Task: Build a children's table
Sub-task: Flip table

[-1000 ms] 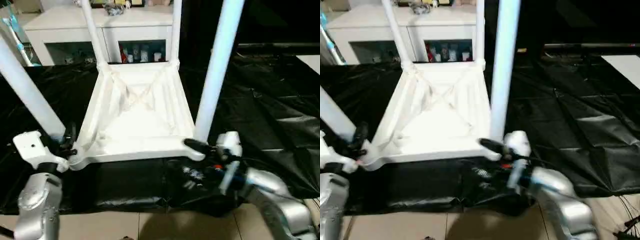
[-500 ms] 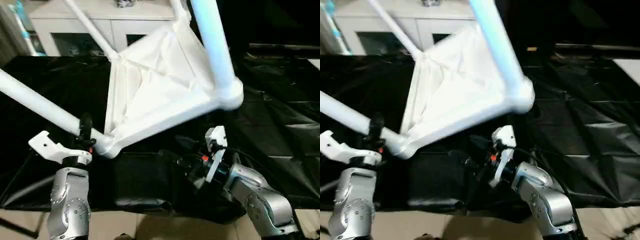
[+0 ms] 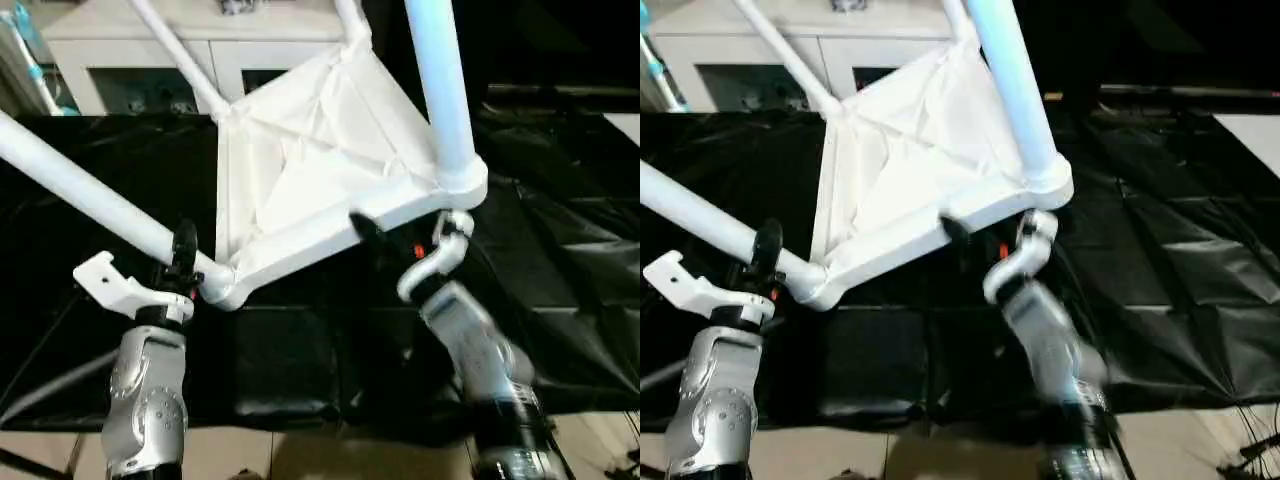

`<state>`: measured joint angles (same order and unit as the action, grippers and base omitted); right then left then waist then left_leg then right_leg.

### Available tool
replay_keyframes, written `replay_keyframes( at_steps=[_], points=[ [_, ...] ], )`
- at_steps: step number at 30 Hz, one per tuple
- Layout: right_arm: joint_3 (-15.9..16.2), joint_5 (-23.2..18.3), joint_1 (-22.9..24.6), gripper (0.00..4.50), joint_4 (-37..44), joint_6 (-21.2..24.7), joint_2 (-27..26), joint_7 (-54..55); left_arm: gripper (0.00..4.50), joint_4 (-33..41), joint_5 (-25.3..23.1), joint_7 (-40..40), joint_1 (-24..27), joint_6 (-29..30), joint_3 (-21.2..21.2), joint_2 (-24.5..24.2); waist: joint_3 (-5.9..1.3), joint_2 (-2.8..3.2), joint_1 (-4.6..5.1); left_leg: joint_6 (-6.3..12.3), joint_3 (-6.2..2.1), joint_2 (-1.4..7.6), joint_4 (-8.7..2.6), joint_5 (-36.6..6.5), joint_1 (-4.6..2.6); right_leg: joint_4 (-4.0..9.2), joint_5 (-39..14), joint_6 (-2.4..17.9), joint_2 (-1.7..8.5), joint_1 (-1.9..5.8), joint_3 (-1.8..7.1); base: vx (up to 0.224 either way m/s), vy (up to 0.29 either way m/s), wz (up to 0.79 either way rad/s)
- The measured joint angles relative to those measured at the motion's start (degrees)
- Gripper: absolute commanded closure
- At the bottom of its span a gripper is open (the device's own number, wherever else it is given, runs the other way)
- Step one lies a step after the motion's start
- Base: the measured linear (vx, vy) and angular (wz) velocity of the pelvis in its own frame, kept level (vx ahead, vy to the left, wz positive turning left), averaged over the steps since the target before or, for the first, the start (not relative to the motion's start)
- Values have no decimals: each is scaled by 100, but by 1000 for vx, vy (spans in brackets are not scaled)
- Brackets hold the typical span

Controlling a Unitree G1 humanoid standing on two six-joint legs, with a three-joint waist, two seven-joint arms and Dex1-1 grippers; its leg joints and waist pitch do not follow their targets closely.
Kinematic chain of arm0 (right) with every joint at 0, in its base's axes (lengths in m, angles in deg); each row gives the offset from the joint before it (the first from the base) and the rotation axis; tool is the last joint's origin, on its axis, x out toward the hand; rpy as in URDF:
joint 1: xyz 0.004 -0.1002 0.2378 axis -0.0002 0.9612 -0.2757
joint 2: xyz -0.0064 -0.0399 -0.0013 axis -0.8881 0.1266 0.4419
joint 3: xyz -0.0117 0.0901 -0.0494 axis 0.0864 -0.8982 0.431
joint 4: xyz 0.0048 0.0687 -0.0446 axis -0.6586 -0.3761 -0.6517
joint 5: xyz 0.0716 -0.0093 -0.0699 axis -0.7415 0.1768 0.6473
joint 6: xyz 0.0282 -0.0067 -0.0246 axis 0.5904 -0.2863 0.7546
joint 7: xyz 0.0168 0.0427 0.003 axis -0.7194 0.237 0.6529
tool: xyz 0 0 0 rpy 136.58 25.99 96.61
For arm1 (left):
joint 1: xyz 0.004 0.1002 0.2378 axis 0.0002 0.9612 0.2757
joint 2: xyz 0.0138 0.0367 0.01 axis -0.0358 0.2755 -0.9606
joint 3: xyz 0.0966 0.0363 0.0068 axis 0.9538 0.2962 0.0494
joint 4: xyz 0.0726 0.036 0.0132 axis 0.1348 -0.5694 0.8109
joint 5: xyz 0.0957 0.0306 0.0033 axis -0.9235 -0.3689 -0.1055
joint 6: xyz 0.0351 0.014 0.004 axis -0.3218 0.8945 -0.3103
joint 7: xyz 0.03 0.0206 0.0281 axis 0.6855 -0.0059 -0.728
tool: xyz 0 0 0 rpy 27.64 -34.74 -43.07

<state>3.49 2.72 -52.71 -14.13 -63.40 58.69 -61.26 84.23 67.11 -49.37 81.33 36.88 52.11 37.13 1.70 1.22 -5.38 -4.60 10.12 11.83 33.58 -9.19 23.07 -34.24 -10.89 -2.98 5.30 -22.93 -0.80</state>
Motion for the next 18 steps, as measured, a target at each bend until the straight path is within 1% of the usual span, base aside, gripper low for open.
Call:
replay_keyframes(
  at_steps=[3, 5, 9, 14, 17, 18],
  points=[
    [-74, 31, -363, 0, -521, -145, -97, 263, 244, 8, -3, 59, 16, -4, 7, 9, -1, -8, -1, 0, 7, 0, 2, 0, 0, -1, -1, 0, 0, 0, 0, 0, 0, 0],
    [-143, 27, -505, 0, -841, -307, -180, 355, 244, 31, -11, 91, 39, -1, 53, 8, -1, -14, 2, 1, 13, 0, 2, 0, 1, 1, -1, 0, 1, 0, 2, 0, 0, 0],
    [-321, 28, -768, 0, -1300, -492, -235, 395, 244, 88, -15, 115, 93, 26, 119, 6, 0, -25, 29, 1, 27, 2, 3, 0, -2, -3, 0, 1, 2, -2, 4, 0, 0, 0],
    [-619, 9, -1185, 0, -1994, -813, -250, 491, 244, 220, -16, 243, 237, 71, 243, 7, -1, -39, 39, 2, 34, 4, 7, 0, -4, -15, 0, 1, 2, -9, 6, 0, 0, 0],
    [-673, 9, -1323, 0, -2209, -920, -213, 445, 244, 302, -15, 322, 310, 135, 296, 12, -3, -44, 41, 2, 38, 5, 8, 1, -4, -18, 0, 2, 2, -11, 7, 0, 0, 0],
    [-671, 19, -1336, 17, -2241, -925, -191, 392, 244, 340, -12, 361, 345, 160, 309, 13, -4, -45, 40, 2, 39, 5, 8, 1, -4, -18, -1, 2, 1, -11, 7, 0, 0, 0]
  ],
)
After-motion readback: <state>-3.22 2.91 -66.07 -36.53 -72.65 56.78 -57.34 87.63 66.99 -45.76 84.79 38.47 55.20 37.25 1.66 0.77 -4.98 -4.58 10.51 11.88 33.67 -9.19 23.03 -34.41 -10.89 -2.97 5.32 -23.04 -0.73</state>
